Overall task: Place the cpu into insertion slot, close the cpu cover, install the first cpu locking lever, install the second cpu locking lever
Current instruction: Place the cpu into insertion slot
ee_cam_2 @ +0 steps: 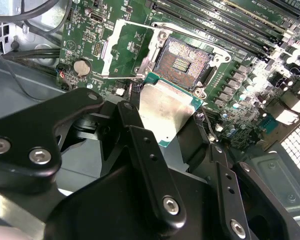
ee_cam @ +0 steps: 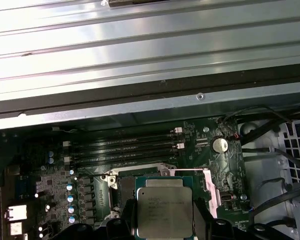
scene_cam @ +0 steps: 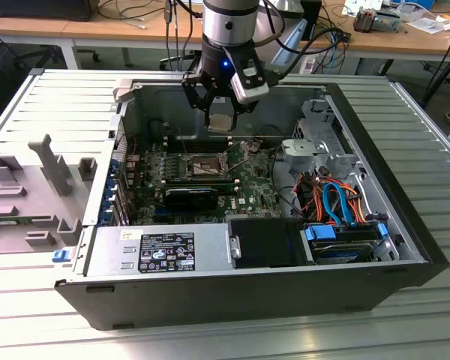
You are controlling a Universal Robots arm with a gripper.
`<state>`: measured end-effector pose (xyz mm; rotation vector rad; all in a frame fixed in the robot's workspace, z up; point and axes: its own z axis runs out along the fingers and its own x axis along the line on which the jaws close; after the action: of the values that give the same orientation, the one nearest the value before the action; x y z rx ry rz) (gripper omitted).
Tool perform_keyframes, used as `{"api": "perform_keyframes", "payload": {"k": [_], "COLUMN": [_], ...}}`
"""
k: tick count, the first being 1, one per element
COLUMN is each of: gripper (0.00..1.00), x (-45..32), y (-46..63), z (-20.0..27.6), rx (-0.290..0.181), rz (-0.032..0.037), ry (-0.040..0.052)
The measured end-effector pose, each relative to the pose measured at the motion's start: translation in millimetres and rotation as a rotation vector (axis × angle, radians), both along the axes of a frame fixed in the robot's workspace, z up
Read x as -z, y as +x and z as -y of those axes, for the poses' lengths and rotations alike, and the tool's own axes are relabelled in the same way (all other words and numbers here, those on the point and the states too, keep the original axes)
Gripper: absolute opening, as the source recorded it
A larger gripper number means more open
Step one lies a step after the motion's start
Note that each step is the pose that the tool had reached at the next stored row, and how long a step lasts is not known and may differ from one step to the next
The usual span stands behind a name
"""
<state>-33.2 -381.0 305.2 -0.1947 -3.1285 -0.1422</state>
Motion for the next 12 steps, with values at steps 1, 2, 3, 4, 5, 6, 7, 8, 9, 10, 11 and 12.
{"api": "perform_keyframes", "payload": {"k": [1,2,3,4,5,6,7,8,9,10,11,12], "gripper": [0.54,0.54,0.54,0.54,0.54,0.54,0.54,0.54,0.54,0.54,0.54,0.54], "x": [0.0,0.0,0.0,0.0,0.0,0.0,0.0,0.0,0.0,0.0,0.0,0.0], "y": [0.0,0.0,0.0,0.0,0.0,0.0,0.0,0.0,0.0,0.0,0.0,0.0], "z": [0.0,0.0,0.0,0.0,0.0,0.0,0.0,0.0,0.0,0.0,0.0,0.0], "rx": [0.001,0.003,0.004,0.005,0.006,0.007,0.008,0.009,0.01,0.011,0.011,0.012], "rz": [0.0,0.0,0.0,0.0,0.0,0.0,0.0,0.0,0.0,0.0,0.0,0.0], "ry": [0.0,0.0,0.0,0.0,0.0,0.0,0.0,0.0,0.0,0.0,0.0,0.0]}}
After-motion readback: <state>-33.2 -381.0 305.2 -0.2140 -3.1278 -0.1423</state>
